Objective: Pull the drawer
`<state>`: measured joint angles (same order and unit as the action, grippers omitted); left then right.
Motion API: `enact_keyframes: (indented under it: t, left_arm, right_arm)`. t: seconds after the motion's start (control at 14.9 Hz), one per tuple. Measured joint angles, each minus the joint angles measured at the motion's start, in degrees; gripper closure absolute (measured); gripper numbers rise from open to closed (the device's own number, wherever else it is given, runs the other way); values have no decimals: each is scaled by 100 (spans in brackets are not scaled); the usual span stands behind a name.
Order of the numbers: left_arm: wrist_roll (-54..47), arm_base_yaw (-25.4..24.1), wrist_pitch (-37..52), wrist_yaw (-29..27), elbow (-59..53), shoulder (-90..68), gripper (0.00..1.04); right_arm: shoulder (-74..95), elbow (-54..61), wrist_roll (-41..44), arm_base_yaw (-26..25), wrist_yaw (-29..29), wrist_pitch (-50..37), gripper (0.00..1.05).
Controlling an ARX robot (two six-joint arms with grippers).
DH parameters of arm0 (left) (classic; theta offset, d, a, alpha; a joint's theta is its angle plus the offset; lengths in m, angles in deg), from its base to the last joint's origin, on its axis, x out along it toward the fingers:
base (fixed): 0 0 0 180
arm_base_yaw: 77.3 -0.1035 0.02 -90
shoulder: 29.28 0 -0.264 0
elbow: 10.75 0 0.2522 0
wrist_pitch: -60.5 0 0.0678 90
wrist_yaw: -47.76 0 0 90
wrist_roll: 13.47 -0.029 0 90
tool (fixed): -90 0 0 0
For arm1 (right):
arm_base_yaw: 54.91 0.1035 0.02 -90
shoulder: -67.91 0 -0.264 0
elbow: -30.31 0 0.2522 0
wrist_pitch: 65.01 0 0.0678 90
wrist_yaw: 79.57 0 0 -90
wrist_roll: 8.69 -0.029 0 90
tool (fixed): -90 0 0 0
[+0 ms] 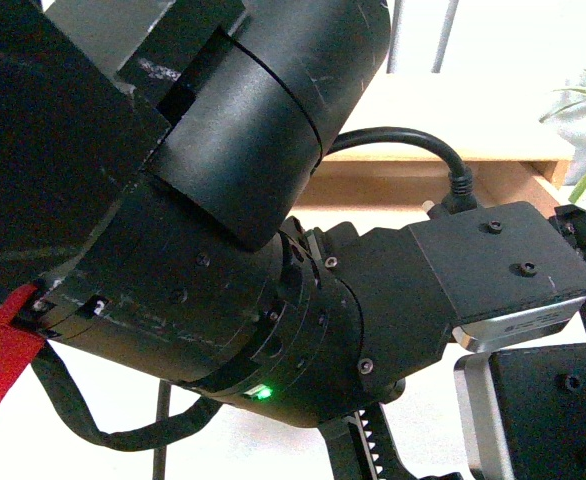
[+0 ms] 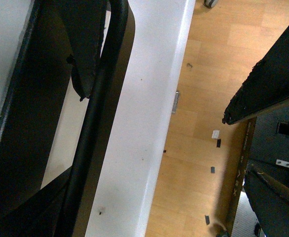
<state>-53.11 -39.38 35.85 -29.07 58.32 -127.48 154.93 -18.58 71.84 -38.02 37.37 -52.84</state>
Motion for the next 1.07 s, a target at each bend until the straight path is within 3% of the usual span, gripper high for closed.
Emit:
enact_keyframes:
  t: [0.81, 1.07]
  left_arm:
    - [684, -144, 577, 94, -249, 348, 7]
    - [1156, -361, 798, 605, -411, 776, 7]
  right_arm:
    - [-205, 142, -308, -39, -243, -774, 6]
    - [-597, 127, -588, -39, -146, -627, 6]
